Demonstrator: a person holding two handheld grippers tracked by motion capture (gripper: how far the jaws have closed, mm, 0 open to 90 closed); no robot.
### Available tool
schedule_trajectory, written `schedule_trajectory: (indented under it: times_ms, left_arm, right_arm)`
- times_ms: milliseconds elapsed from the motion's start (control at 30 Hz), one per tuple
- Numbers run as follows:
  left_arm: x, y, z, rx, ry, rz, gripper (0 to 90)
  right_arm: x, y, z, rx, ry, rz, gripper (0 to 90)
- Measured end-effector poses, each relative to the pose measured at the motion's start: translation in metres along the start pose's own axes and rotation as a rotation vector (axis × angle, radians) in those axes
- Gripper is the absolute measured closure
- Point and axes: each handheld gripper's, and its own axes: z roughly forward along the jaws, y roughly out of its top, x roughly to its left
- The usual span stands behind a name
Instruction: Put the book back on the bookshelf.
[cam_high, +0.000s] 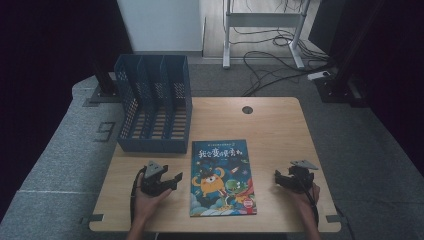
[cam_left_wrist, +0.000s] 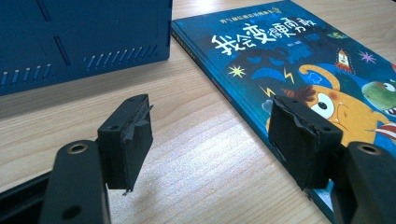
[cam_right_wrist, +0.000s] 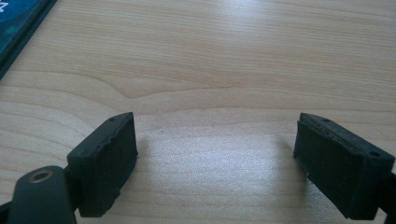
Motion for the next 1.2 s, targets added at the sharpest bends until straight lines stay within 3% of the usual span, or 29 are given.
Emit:
schedule_trajectory:
  times_ms: [233, 333, 567, 767, 933, 1200]
  left_arm:
    - [0.001, 0.000, 0.001, 0.004, 0.006, 0.005, 30.3]
    - [0.002, 0.000, 0.000, 0.001, 0.005, 0.001, 30.1]
    - [0.005, 0.000, -0.002, -0.009, -0.008, -0.024, 32.3]
    - [0.005, 0.002, -0.004, -0.019, -0.010, -0.019, 36.5]
    - [0.006, 0.001, -0.004, -0.018, -0.001, -0.034, 37.5]
    - [0.005, 0.001, -0.004, -0.011, -0.001, -0.035, 32.2]
  right_arm:
    - [-0.001, 0.001, -0.001, -0.023, 0.006, 0.010, 13.4]
    - [0.000, 0.002, -0.003, -0.041, 0.035, 0.033, 13.9]
    - [0.010, 0.007, -0.011, -0.106, 0.056, 0.016, 15.7]
    - [0.014, 0.008, -0.012, -0.115, 0.066, 0.003, 16.0]
    - [0.021, 0.010, -0.015, -0.127, 0.105, -0.006, 16.2]
    - [0.030, 0.011, -0.014, -0.117, 0.133, -0.016, 16.4]
